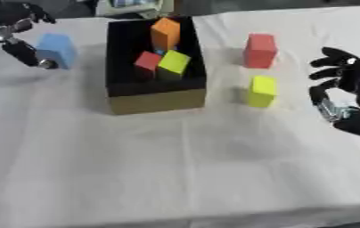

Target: Pick up objects on the table and place them in the box.

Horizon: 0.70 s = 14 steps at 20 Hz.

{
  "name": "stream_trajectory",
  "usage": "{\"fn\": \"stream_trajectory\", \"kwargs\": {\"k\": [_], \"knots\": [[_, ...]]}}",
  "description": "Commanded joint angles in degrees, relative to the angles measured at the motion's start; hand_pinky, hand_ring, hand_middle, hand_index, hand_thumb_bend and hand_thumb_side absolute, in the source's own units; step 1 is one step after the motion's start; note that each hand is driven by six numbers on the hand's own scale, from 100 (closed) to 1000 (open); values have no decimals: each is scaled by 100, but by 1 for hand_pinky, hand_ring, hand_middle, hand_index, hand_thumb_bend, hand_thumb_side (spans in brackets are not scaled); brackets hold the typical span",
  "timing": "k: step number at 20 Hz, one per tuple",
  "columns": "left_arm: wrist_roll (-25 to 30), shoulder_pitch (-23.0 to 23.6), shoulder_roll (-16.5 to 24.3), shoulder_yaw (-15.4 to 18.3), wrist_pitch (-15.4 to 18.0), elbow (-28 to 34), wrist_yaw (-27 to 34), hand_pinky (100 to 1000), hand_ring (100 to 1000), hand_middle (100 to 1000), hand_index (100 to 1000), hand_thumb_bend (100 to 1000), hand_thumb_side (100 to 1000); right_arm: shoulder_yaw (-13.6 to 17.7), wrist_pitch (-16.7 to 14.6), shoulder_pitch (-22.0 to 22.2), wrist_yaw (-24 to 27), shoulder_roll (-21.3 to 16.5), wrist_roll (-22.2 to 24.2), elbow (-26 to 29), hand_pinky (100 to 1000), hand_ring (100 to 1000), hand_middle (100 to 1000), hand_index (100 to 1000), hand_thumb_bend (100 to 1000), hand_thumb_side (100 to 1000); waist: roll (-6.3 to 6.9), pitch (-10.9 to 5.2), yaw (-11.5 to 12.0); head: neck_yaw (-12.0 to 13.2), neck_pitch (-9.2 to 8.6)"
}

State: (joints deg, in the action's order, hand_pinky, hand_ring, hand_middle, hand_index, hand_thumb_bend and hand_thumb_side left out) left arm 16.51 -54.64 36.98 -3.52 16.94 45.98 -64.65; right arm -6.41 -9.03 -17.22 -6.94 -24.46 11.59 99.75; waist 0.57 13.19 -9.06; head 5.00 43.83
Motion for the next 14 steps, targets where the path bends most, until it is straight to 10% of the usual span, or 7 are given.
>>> {"fn": "stream_trajectory", "kwargs": {"k": [1, 14], "knots": [[-85, -210, 69, 77, -7, -46, -192, 888, 824, 797, 878, 592, 288, 25, -5, -91, 45, -75, 21, 64, 652, 758, 798, 963, 190, 366, -21, -53, -20, 38, 29], [129, -317, -41, 133, -162, -401, -895, 894, 840, 822, 883, 498, 230, 14, -18, -130, 64, -63, 54, 50, 653, 759, 798, 964, 180, 368, -49, -3, -109, 81, 29]]}}
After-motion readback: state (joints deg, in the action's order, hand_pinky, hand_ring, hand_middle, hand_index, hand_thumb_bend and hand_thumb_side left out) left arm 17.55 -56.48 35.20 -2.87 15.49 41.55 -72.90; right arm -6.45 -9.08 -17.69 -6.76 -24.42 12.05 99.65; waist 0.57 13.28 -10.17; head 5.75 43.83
